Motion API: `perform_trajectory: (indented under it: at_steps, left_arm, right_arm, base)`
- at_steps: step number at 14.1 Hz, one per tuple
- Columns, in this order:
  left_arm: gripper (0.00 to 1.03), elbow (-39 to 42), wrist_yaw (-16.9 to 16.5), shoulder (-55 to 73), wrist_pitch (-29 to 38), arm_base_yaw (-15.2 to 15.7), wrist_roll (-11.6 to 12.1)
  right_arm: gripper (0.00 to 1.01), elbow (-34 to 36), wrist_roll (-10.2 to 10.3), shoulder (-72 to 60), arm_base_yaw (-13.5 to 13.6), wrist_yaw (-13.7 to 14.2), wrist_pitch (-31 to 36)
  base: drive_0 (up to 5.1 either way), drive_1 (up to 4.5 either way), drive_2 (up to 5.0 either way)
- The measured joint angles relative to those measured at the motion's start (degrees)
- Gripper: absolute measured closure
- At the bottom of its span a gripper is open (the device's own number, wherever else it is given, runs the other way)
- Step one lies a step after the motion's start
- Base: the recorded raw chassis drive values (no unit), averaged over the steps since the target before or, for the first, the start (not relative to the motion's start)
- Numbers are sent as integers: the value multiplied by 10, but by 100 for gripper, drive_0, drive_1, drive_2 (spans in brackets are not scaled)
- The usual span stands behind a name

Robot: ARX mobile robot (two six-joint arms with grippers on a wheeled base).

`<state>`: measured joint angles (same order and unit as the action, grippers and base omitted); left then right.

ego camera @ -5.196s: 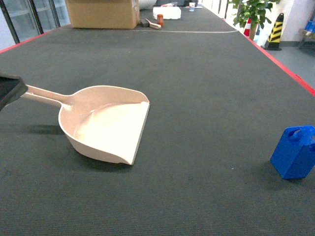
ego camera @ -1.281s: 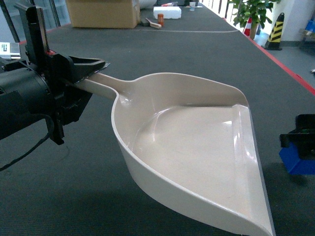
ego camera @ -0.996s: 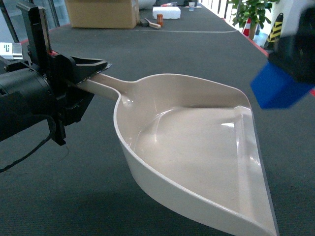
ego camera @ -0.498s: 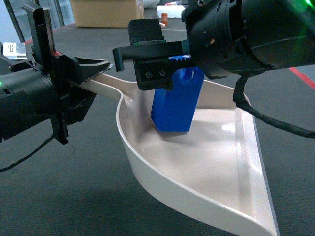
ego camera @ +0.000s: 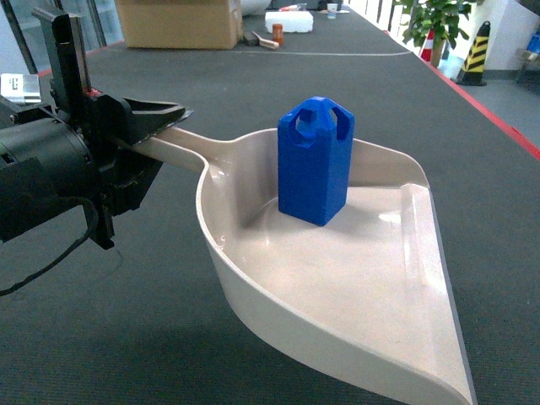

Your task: Place part in tray to right shelf

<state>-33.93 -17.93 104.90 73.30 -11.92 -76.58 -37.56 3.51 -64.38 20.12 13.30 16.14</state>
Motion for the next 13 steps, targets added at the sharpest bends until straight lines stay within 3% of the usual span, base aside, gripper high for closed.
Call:
perform_trajectory:
  at_steps: [2,3,4,13]
  left_arm:
    - [89,0,0,0,0,0,0]
    - [89,0,0,0,0,0,0]
    - [89,0,0,0,0,0,0]
    - [89,0,1,1,-1,0,0]
  right_arm:
    - [3,107,-35,135,-84,-14,-70]
    - [3,149,-38,213,-129,-39,-122]
    - [3,181,-47,289,-155,-47,-159]
    - [3,177,-56,319,-156,-56,-153]
  base:
    - [0,0,0]
    - [0,0,0]
    - [0,0,0]
    - [0,0,0]
